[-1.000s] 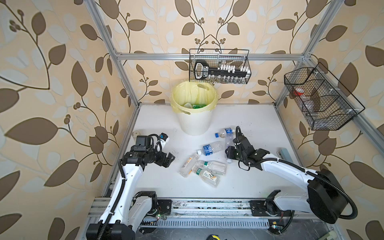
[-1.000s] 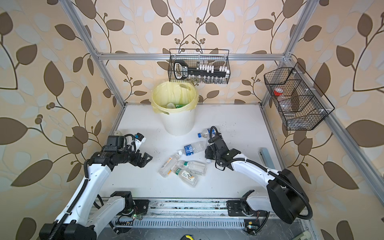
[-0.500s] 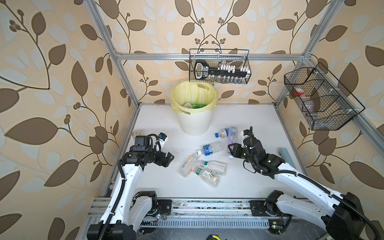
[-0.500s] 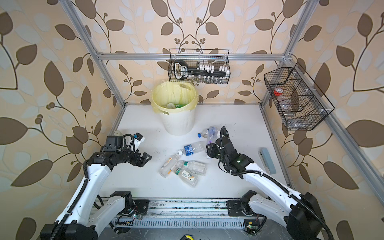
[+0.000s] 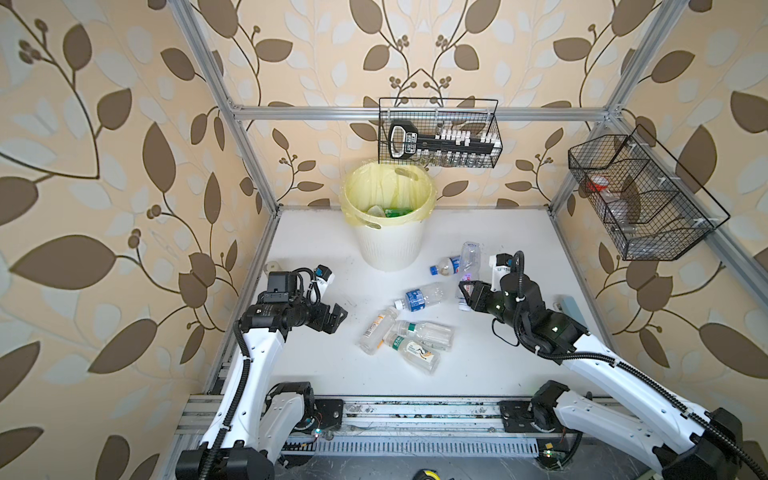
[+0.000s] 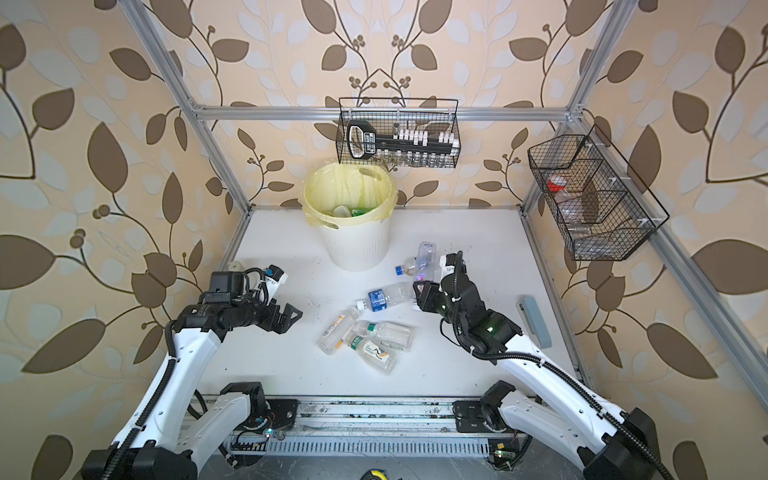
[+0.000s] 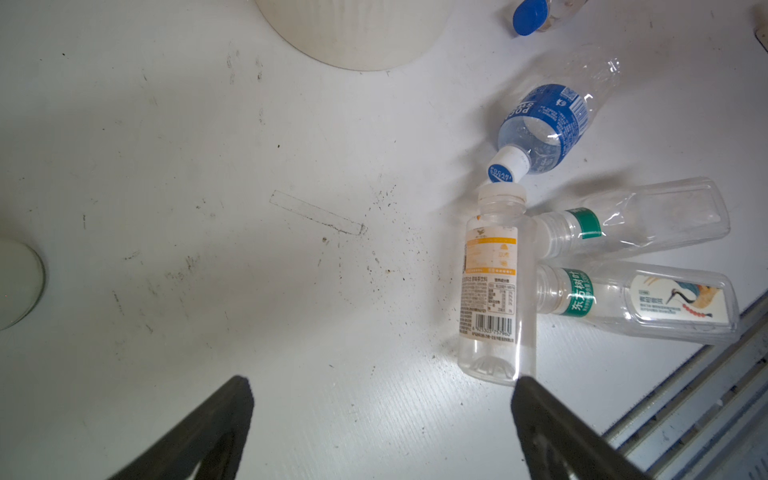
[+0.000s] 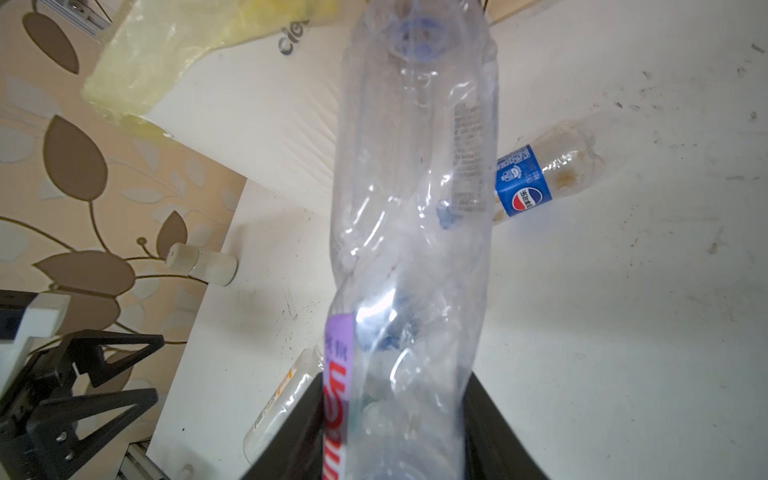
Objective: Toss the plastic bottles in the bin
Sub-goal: 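Lift the Ganten bottle with the right gripper and carry it toward the bin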
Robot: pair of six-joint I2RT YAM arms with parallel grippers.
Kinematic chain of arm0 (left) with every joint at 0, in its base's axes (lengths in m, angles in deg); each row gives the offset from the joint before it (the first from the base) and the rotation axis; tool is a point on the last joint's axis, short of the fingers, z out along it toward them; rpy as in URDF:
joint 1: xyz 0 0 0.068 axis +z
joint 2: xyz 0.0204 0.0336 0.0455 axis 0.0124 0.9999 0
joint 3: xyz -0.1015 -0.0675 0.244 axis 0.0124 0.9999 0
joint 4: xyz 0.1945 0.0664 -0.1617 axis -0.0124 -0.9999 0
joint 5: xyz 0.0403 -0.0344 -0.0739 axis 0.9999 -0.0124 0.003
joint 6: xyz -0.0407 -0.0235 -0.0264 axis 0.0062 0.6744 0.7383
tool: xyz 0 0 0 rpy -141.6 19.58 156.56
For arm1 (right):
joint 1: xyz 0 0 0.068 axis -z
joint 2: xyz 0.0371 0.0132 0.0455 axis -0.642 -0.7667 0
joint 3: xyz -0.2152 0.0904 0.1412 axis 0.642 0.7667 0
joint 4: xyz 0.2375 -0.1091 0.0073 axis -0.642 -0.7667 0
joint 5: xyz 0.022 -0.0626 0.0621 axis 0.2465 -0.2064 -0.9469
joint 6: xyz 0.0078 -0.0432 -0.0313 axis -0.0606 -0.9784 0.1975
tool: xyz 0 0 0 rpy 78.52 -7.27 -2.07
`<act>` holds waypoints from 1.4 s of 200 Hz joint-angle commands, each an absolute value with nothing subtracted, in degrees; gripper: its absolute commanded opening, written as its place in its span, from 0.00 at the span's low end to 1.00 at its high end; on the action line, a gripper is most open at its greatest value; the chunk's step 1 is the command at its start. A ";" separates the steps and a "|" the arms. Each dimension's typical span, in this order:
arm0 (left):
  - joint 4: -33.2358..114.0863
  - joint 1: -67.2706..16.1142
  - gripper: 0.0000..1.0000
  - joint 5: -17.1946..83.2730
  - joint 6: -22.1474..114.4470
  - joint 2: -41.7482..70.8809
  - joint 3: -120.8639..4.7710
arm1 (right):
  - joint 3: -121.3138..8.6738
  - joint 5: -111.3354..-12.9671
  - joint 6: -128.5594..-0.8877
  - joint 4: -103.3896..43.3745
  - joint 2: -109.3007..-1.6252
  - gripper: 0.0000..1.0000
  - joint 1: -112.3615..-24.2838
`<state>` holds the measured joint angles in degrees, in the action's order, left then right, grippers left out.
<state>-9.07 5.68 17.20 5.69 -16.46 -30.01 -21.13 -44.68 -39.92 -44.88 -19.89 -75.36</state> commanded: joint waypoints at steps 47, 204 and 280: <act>-9.85 6.84 0.99 14.81 4.86 -17.27 -30.96 | -29.03 -45.46 -41.91 -45.99 -19.36 0.45 -76.59; -7.63 6.96 0.99 17.99 4.79 -18.58 -31.50 | -37.17 -44.43 -44.40 -49.73 -18.84 0.44 -77.94; -17.72 6.93 0.99 18.68 1.08 -17.52 -40.86 | -39.91 -42.97 -44.50 -51.56 -18.16 0.44 -80.28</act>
